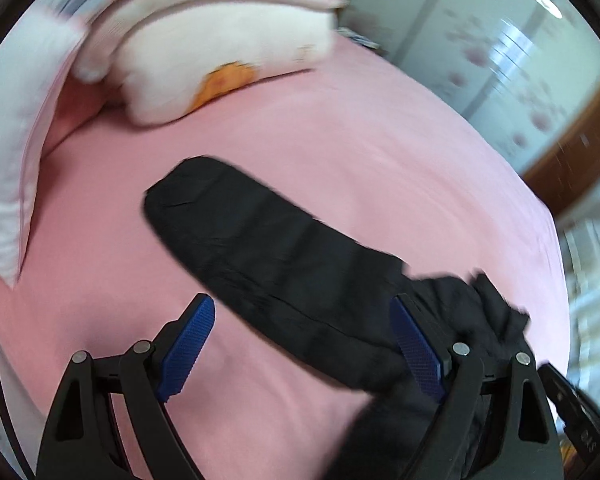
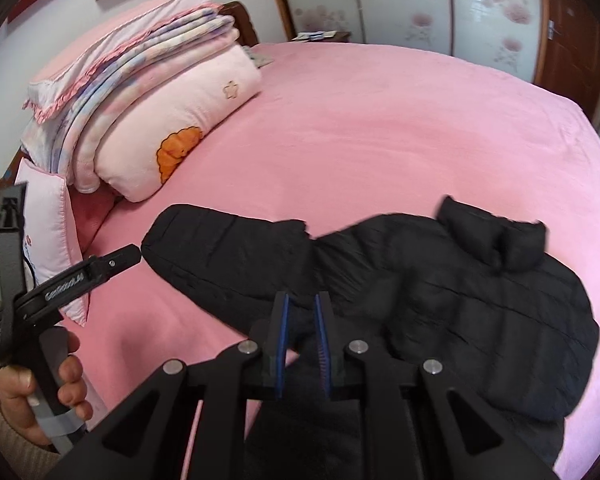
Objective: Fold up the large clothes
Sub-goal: 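Grasp the other sleeve with the left gripper and lift it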
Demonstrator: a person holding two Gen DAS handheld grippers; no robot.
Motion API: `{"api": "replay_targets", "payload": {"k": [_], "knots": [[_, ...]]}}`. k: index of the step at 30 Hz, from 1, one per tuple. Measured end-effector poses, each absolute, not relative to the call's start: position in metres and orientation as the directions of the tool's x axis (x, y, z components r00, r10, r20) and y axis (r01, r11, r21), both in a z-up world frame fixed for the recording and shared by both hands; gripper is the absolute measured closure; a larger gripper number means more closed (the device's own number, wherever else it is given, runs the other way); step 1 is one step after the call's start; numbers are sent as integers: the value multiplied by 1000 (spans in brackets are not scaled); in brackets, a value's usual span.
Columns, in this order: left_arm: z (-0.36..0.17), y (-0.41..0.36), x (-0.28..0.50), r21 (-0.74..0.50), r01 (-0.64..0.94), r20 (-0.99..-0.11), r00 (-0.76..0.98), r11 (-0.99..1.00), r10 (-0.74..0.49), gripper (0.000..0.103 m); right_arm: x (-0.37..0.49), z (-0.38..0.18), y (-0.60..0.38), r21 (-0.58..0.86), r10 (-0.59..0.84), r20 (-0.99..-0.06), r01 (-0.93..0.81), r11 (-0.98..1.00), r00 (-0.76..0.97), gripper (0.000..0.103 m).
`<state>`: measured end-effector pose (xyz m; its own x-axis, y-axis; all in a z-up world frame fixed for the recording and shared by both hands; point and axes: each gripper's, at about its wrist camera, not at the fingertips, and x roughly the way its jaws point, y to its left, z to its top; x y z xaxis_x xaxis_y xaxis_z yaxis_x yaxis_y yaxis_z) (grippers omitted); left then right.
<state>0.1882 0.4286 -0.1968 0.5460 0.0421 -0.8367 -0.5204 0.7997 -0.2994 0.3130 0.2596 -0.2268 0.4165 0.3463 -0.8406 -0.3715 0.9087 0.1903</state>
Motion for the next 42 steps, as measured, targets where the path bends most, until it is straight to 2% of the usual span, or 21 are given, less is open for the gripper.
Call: {"api": "replay_targets", "payload": {"k": [4, 10, 12, 20, 22, 24, 25, 29, 34, 38, 40, 42], "knots": [[-240, 474, 196, -302, -594, -856, 513, 745, 62, 15, 329, -248, 284, 190, 353, -844, -389, 901, 405, 90], [-325, 524, 210, -384, -665, -879, 476, 641, -34, 15, 343, -283, 302, 218, 366, -859, -391, 894, 359, 90], [-351, 531, 217, -402, -679, -883, 464, 614, -66, 19, 343, -293, 304, 219, 366, -864, -396, 892, 346, 90], [-387, 523, 241, -349, -680, -898, 439, 645, -23, 20, 347, -317, 295, 205, 333, -886, -371, 906, 324, 90], [-387, 519, 246, -346, -670, -894, 447, 657, -16, 38, 348, -319, 290, 210, 331, -886, -356, 911, 325, 90], [-386, 512, 254, -368, -635, -887, 459, 679, -51, 86, 348, -321, 284, 216, 329, -888, -340, 915, 322, 90], [-384, 508, 256, -383, -622, -880, 470, 683, -66, 92, 348, -321, 282, 219, 329, -889, -335, 917, 320, 90], [-360, 486, 257, -337, -600, -864, 503, 726, 14, 96, 341, -317, 264, 220, 315, -895, -303, 927, 314, 90], [-277, 425, 254, -312, -454, -754, 653, 835, 73, 96, 332, -299, 227, 207, 289, -893, -256, 944, 344, 90], [-208, 340, 248, -294, -217, -640, 768, 931, -23, 96, 326, -282, 180, 210, 260, -887, -167, 963, 381, 90], [-181, 286, 245, -284, -62, -593, 795, 957, -125, 96, 322, -275, 151, 213, 242, -883, -116, 970, 403, 90], [-171, 233, 247, -277, 74, -585, 778, 958, -229, 95, 317, -270, 118, 213, 218, -879, -60, 975, 423, 90]]}}
